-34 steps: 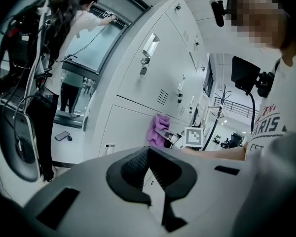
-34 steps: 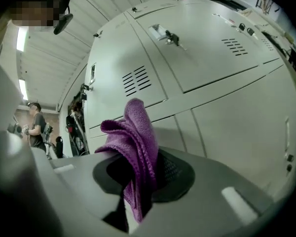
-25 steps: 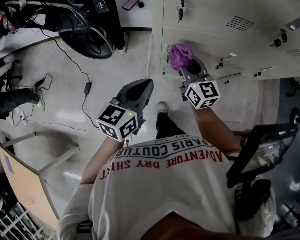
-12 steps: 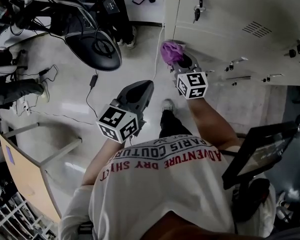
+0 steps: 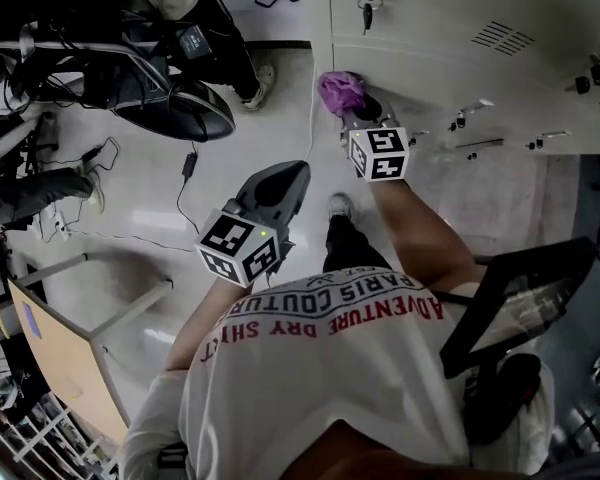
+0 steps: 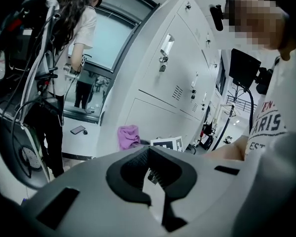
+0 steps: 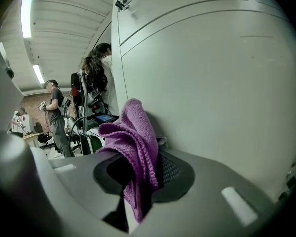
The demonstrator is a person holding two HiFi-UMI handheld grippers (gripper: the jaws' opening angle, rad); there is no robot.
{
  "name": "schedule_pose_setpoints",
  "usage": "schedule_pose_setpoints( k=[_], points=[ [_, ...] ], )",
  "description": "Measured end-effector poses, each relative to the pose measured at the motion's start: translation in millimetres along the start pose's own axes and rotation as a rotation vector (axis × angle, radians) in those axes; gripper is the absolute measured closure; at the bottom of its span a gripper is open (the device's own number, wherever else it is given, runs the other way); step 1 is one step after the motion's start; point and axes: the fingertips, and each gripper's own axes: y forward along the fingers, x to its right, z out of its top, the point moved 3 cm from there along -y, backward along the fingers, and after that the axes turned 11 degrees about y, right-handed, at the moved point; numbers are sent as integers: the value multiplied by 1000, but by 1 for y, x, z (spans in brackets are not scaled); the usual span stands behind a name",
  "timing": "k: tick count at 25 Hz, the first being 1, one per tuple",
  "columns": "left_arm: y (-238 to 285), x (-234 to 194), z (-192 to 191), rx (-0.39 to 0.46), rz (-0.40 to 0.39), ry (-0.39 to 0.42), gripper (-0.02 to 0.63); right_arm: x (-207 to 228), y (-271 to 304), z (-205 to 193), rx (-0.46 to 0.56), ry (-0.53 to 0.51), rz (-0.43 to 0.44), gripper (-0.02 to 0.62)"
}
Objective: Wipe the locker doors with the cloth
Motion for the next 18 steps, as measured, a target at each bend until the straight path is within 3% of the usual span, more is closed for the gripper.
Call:
schedule_pose_setpoints(
  k=[8, 18],
  points=[
    [12, 12, 0, -11, -38, 19, 604, 20, -17, 5, 26, 12, -39, 522],
    [35, 39, -1, -29, -124, 49, 604, 85, -67, 22, 76, 3, -159, 522]
  ],
)
